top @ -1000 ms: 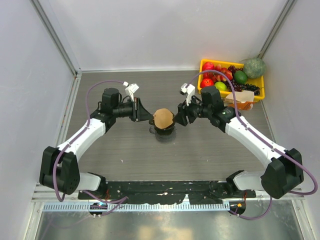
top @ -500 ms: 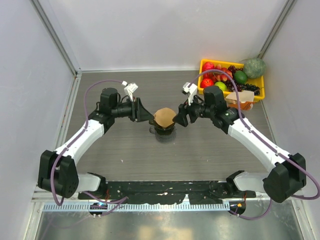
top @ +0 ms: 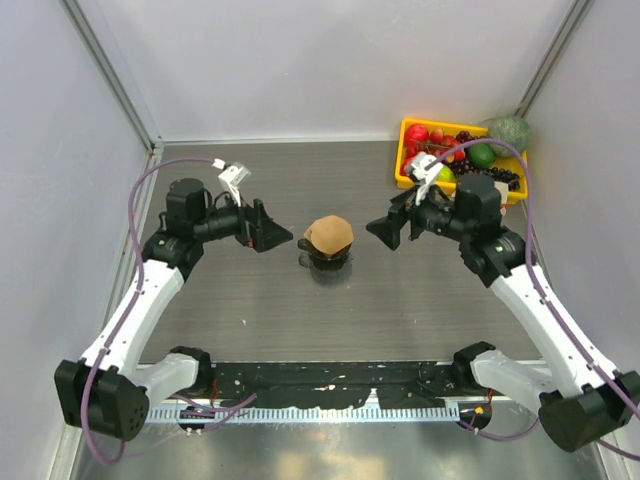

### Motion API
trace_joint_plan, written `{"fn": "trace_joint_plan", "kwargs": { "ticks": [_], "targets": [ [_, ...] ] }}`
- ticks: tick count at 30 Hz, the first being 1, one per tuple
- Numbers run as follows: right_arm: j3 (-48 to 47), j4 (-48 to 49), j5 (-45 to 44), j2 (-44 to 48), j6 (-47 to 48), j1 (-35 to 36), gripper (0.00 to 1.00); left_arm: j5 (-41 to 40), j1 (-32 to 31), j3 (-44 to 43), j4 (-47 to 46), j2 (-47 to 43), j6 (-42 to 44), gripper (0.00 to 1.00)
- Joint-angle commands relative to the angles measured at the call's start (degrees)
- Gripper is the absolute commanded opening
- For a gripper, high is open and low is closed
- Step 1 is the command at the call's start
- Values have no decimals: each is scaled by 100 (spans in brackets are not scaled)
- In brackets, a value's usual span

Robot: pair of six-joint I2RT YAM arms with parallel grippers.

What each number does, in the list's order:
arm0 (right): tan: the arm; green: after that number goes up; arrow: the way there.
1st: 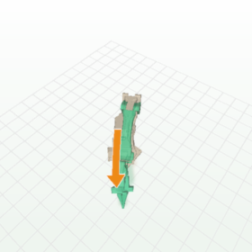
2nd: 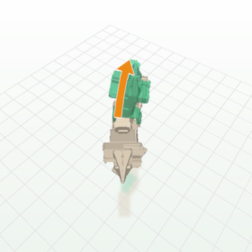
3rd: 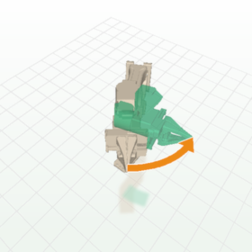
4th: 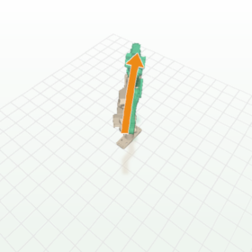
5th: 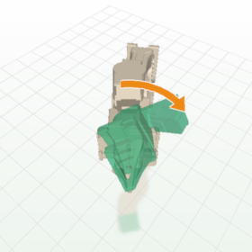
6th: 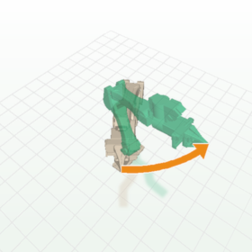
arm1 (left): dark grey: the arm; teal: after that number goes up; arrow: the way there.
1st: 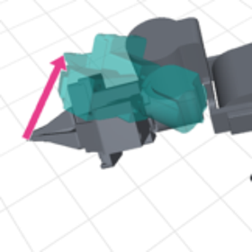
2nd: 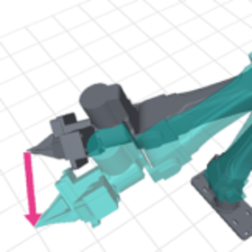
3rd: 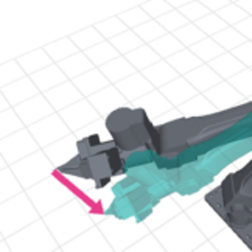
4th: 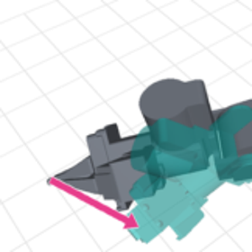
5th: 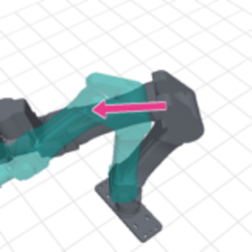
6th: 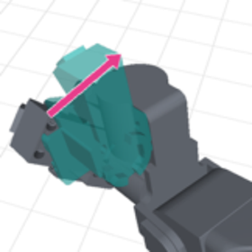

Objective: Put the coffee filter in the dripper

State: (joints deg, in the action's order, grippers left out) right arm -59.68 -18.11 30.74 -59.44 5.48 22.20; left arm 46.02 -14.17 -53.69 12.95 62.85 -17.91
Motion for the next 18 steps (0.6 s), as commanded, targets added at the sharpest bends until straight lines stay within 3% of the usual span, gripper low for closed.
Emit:
{"fn": "trace_joint_plan", "kwargs": {
  "ticks": [1, 7, 12, 18],
  "targets": [
    [219, -34, -86, 598, -64, -477, 95, -268, 484, -458, 1444, -361, 990, 99],
    [1009, -193, 11, 1162, 111, -1454, 95, -795, 1565, -327, 2378, -844, 1719, 99],
    [1450, -184, 46, 1207, 226, -1798, 95, -2016, 1584, 147, 2502, -1125, 2388, 99],
    [2013, 123, -191, 1268, 296, -1806, 95, -2413, 1585, 789, 2247, -1310, 2485, 99]
  ]
}}
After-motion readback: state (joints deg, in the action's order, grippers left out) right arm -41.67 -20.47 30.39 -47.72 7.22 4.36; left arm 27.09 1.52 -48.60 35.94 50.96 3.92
